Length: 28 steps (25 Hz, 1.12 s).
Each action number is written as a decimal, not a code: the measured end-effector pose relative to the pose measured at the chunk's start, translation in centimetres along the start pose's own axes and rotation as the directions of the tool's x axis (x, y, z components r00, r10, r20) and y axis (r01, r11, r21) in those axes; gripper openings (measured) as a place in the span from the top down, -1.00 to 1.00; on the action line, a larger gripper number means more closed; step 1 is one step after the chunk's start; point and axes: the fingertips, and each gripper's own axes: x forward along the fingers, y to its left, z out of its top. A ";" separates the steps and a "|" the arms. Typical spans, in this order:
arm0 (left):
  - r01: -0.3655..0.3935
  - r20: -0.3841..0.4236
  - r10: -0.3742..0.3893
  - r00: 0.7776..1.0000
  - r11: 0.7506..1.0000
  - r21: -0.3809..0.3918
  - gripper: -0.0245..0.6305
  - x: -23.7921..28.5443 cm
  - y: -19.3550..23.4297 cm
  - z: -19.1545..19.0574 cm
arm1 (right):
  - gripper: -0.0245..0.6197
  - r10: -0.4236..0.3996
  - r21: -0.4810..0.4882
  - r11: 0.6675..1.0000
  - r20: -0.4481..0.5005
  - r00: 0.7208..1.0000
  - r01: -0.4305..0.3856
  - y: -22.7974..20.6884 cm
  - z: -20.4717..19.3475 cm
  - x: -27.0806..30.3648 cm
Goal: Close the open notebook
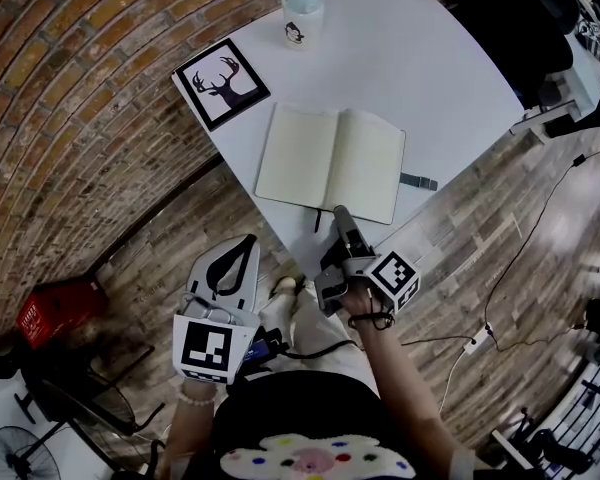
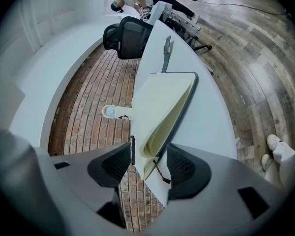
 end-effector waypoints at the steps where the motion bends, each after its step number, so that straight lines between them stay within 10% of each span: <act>1: 0.000 0.001 0.000 1.000 1.000 -0.002 0.88 0.0 -0.1 0.0 | 0.21 0.000 0.017 1.000 0.003 1.000 0.000 -0.1 -0.1 0.0; 11: -0.005 0.000 0.005 1.000 1.000 -0.018 0.88 -0.2 0.0 0.0 | 0.22 -0.008 0.064 0.998 0.033 0.999 0.006 -0.3 0.3 0.6; 16: 0.003 -0.002 -0.003 1.000 1.000 -0.007 0.88 -0.1 -0.1 -0.1 | 0.62 -0.063 0.060 0.996 0.033 0.997 0.061 -1.3 0.7 0.7; 28: 0.005 -0.007 -0.005 1.000 1.000 -0.013 0.88 -0.1 -0.1 -0.3 | 0.80 -0.050 -0.076 0.996 0.041 0.998 0.053 -0.9 1.2 0.6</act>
